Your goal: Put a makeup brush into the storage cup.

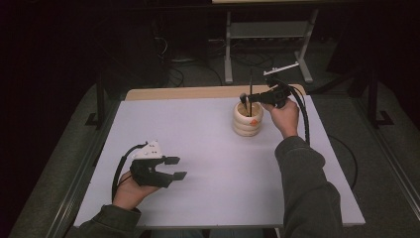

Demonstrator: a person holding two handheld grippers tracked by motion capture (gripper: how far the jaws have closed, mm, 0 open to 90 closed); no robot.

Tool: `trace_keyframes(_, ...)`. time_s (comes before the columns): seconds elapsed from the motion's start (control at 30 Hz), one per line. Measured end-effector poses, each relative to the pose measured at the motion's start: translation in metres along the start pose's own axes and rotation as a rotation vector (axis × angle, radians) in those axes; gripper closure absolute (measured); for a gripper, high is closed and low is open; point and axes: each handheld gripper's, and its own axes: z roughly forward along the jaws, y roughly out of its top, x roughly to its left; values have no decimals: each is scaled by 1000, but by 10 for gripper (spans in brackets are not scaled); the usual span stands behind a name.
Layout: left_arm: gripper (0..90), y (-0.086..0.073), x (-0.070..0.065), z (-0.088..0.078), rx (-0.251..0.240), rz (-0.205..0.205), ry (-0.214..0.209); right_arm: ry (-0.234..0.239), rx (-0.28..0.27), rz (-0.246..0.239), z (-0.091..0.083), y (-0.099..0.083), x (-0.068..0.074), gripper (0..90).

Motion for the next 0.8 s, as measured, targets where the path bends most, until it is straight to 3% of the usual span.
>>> trace_keyframes(0.27,411,0,1,0,2,1,5,-9,8,-23,4,-5,3,844)
trace_keyframes(0.8,410,-2,2,0,6,-4,6,-5,21,-6,11,-12,5,842)
